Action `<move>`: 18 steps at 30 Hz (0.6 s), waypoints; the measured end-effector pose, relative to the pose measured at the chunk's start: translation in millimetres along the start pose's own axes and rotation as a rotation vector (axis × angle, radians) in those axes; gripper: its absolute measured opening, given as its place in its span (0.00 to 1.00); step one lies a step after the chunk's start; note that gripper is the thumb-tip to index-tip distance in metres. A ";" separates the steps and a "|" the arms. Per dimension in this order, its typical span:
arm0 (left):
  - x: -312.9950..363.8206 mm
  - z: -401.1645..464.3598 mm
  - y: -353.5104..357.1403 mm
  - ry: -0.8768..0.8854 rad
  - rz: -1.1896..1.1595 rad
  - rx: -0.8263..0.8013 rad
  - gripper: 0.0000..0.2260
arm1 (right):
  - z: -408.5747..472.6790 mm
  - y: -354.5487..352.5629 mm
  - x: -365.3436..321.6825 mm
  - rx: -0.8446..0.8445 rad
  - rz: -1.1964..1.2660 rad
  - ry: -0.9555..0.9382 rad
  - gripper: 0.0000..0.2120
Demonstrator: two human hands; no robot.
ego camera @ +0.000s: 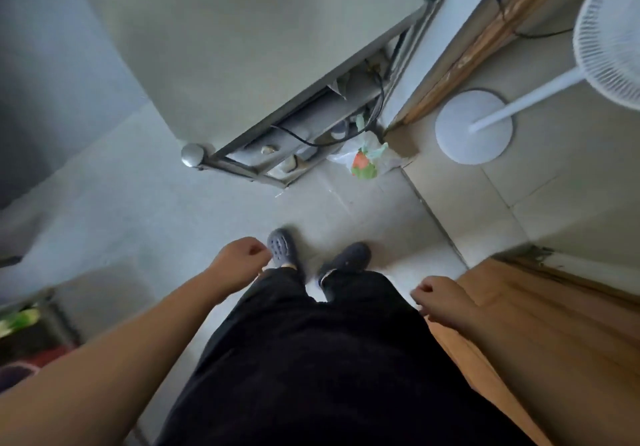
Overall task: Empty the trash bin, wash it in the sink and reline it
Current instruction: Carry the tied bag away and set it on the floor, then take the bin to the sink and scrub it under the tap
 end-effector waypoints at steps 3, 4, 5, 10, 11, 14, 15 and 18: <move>-44.0 -21.1 -11.1 -0.059 -0.076 0.036 0.07 | -19.3 -1.1 0.3 0.022 -0.021 0.011 0.13; -59.3 -26.3 -14.9 -0.077 -0.097 0.046 0.07 | -23.6 -2.6 0.0 0.026 -0.034 0.024 0.13; -75.2 -31.5 -19.3 -0.098 -0.122 0.057 0.08 | -27.3 -3.9 -2.6 0.027 -0.052 0.037 0.13; -150.9 -53.8 -38.2 -0.130 -0.257 0.073 0.08 | -40.5 -8.8 -54.8 0.122 -0.017 0.046 0.08; -166.5 -57.9 -43.7 -0.125 -0.280 0.078 0.08 | -42.1 -5.0 -73.8 0.152 -0.031 0.024 0.09; -226.8 -69.8 -62.6 -0.156 -0.338 0.087 0.08 | -49.5 27.8 -145.7 0.158 -0.122 -0.061 0.11; -251.0 -73.5 -69.1 -0.179 -0.355 0.087 0.08 | -51.9 43.8 -172.8 0.145 -0.165 -0.098 0.11; -330.1 -84.3 -94.8 -0.265 -0.369 0.118 0.08 | -60.6 99.1 -262.0 0.109 -0.300 -0.236 0.10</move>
Point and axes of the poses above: each hand's wrist, its own z-axis towards the middle knuckle, its own y-axis out of the palm, x = y × z, the point moved 5 cm from there along z, towards the middle knuckle, and after that the axes turned 2 degrees about x, right-handed, at the moved point
